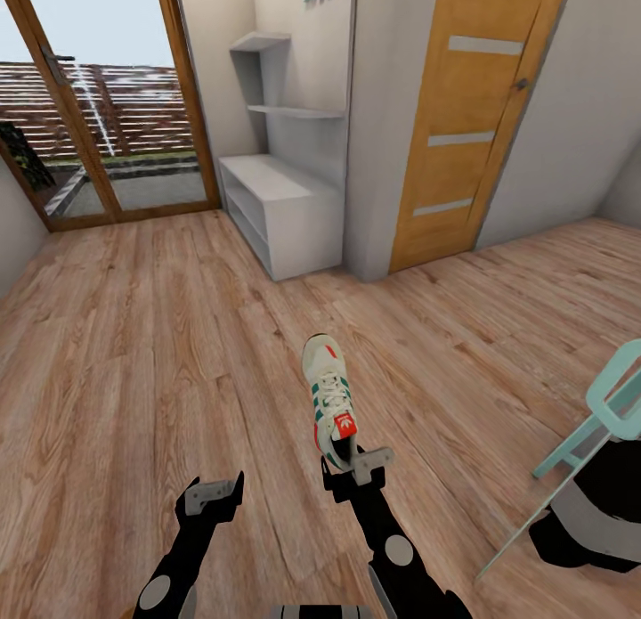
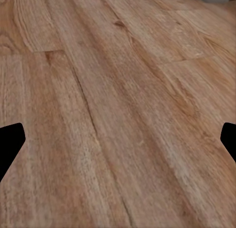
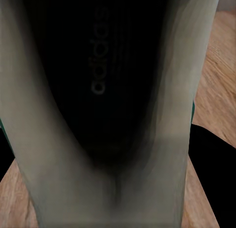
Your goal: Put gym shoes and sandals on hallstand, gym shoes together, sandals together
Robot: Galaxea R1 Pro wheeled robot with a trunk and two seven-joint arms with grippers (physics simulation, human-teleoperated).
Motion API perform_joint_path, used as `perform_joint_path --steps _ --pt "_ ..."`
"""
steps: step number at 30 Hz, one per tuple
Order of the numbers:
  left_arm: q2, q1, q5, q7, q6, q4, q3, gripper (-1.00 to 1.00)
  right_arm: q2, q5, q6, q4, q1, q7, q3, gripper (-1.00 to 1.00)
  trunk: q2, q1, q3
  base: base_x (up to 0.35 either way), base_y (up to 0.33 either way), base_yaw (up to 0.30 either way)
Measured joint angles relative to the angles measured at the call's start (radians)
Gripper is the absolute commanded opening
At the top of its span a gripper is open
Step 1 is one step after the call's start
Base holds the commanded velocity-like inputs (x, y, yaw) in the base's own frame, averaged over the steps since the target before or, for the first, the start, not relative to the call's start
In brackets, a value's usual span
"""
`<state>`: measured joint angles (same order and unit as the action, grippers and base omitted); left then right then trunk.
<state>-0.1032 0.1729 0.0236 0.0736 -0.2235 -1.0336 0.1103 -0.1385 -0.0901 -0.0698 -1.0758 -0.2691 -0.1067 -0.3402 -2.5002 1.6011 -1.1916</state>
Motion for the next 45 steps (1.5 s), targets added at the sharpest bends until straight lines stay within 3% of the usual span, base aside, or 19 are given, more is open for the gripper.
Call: perform_joint_path --steps 35,45 --pt "0.0 0.0 0.001 0.001 0.0 -0.001 0.001 1.0 0.0 0.0 0.0 0.0 0.0 0.0 0.0 -1.0 0.0 0.0 0.0 0.168 0.0 0.0" --pt "0.0 0.0 0.001 0.0 0.0 0.0 0.001 1.0 0.0 0.002 0.0 -0.001 0.0 0.0 0.0 -1.0 0.0 -0.001 0.0 0.305 0.0 0.0"
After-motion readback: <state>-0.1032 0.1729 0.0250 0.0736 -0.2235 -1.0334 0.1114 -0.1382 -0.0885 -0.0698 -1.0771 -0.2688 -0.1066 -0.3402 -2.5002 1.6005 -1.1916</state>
